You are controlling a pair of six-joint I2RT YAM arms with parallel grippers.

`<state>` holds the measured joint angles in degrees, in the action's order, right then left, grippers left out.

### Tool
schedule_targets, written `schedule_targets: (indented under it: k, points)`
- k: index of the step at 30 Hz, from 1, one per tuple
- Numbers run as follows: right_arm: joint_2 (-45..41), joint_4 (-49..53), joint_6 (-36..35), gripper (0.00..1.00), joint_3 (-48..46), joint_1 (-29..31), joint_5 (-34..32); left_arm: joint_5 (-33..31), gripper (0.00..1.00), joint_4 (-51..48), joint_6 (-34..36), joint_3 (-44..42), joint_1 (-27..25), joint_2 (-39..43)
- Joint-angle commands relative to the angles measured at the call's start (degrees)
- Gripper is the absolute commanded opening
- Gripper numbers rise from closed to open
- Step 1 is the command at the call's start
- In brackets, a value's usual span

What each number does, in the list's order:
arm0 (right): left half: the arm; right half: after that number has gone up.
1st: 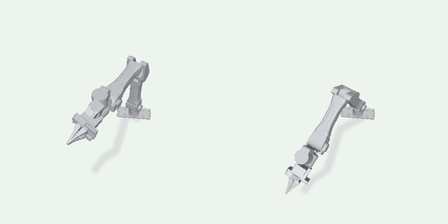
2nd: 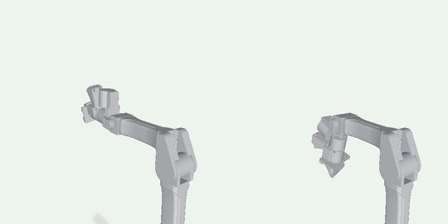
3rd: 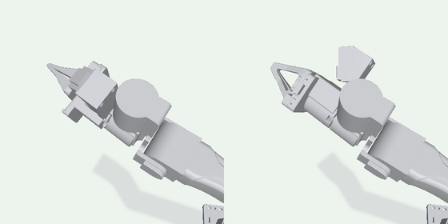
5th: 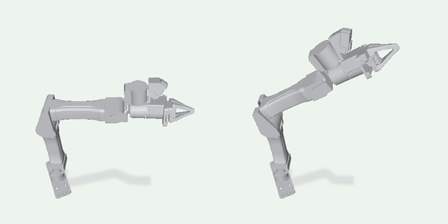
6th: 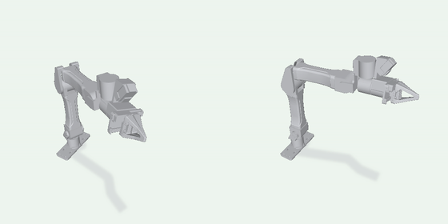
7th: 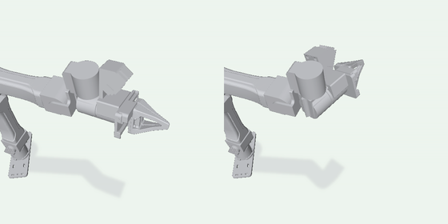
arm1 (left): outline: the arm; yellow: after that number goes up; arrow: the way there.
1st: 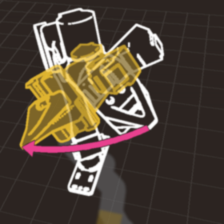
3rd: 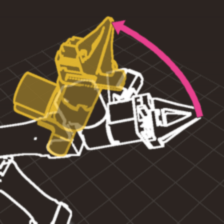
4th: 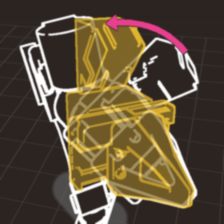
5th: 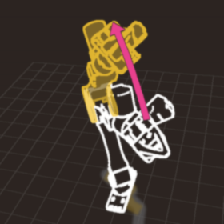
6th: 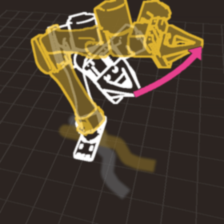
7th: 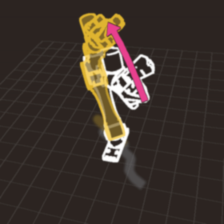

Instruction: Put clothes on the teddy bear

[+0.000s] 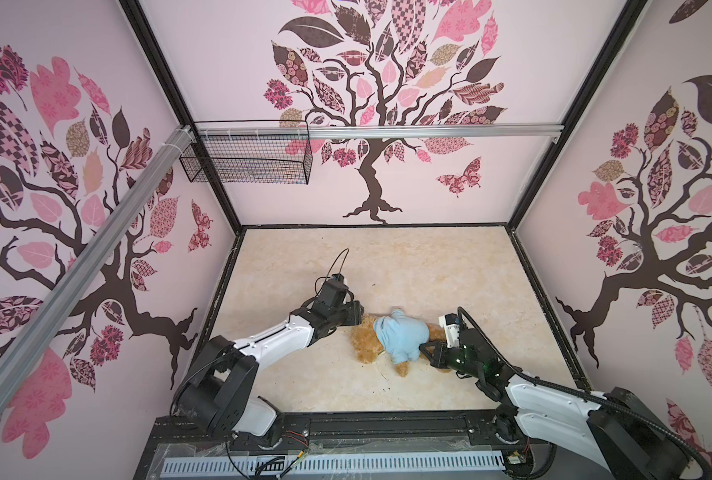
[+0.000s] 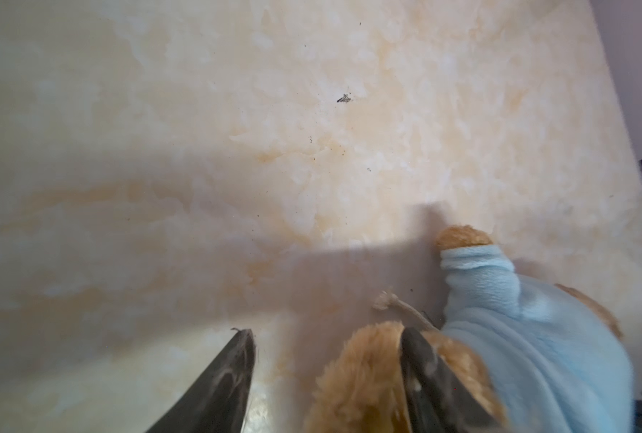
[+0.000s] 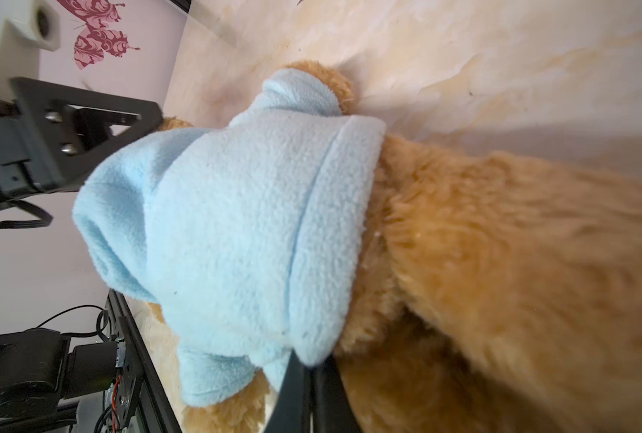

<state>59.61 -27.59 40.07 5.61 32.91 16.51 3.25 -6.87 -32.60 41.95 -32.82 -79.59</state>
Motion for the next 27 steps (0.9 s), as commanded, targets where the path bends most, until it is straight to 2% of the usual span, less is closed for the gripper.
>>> schedule_targets:
  k: [1,6,13,15,20,23,24,27]
  points:
    - [1.6,1.1,-1.2,0.0,0.6,-0.3,0.4,4.6,0.73,0.0,-5.5,-5.0,0.4,5.5]
    - [2.7,0.1,-1.4,0.0,1.0,-0.3,0.8,9.7,0.79,3.0,-11.2,-12.1,0.2,10.1]
    - [4.6,-0.5,-2.4,0.0,1.8,-0.3,1.3,15.8,0.74,15.4,-17.9,-14.1,-3.2,3.3]
    - [5.3,-0.2,-3.8,0.0,2.4,-0.3,1.4,16.1,0.66,19.6,-19.8,-14.3,-3.6,0.9]
    - [5.1,10.2,-9.8,0.0,6.9,-1.6,1.3,13.6,0.27,21.4,-19.6,-14.1,-3.3,-2.0]
    - [1.0,15.3,-10.5,0.0,7.4,-5.0,2.2,15.0,0.03,20.9,-19.3,-15.3,0.3,-1.1]
    - [-0.5,16.7,-10.6,0.0,7.2,-6.6,3.0,15.2,0.0,20.6,-19.4,-16.1,1.8,-0.4]
    - [-4.8,19.5,-10.2,0.0,6.5,-11.9,6.5,14.9,0.0,16.7,-16.6,-16.0,4.7,2.2]
